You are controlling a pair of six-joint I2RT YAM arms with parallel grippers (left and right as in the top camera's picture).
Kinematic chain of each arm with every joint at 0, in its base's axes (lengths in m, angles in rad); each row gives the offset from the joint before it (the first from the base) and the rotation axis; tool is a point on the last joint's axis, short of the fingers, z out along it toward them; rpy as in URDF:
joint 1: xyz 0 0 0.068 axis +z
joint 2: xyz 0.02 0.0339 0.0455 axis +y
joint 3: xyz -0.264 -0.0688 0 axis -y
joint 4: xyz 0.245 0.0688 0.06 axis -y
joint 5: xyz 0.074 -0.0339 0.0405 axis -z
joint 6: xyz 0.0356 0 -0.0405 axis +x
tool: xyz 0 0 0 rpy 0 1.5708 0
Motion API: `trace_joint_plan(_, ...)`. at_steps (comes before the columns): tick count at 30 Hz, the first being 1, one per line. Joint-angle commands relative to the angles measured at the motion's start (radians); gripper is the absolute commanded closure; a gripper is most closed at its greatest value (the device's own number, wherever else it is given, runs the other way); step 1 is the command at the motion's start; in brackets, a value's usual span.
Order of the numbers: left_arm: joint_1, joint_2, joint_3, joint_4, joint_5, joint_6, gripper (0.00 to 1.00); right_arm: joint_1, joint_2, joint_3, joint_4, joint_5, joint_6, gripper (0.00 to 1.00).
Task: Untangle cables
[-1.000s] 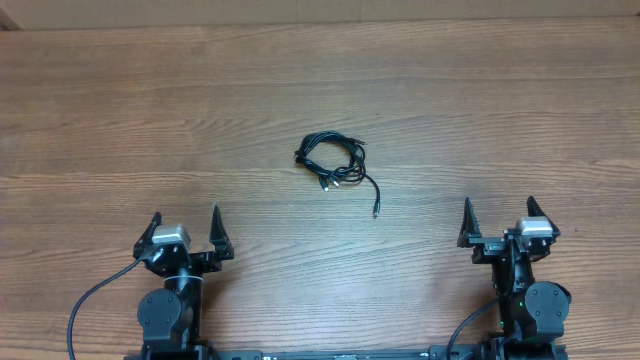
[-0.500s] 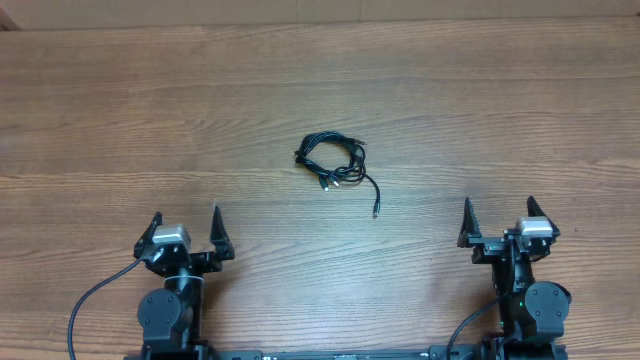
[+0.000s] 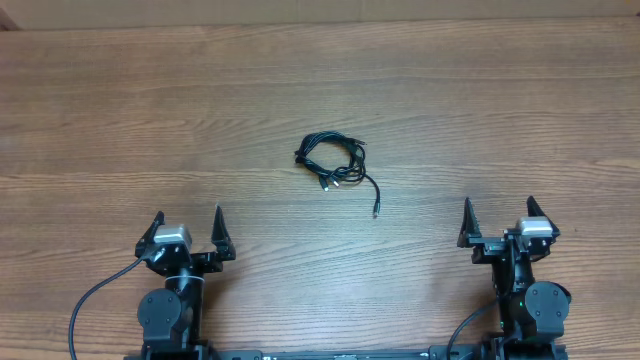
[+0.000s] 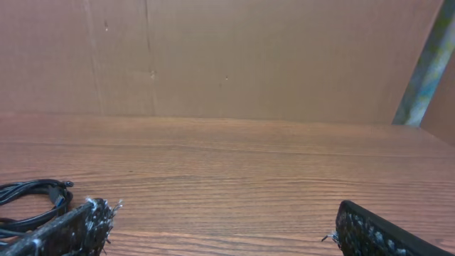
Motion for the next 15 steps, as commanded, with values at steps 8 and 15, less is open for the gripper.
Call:
trace_joint_plan(8,0.005,0.01,-0.004,0.0,0.021,-0.014,0.0,-0.003,-0.011,-0.01,0.003,0.009,-0.005,0.0)
trace_joint_plan(15,0.005,0.011,0.047,0.004,0.064,-0.012,0.0,-0.003,-0.011,-0.01,0.003,0.009,-0.005,0.0)
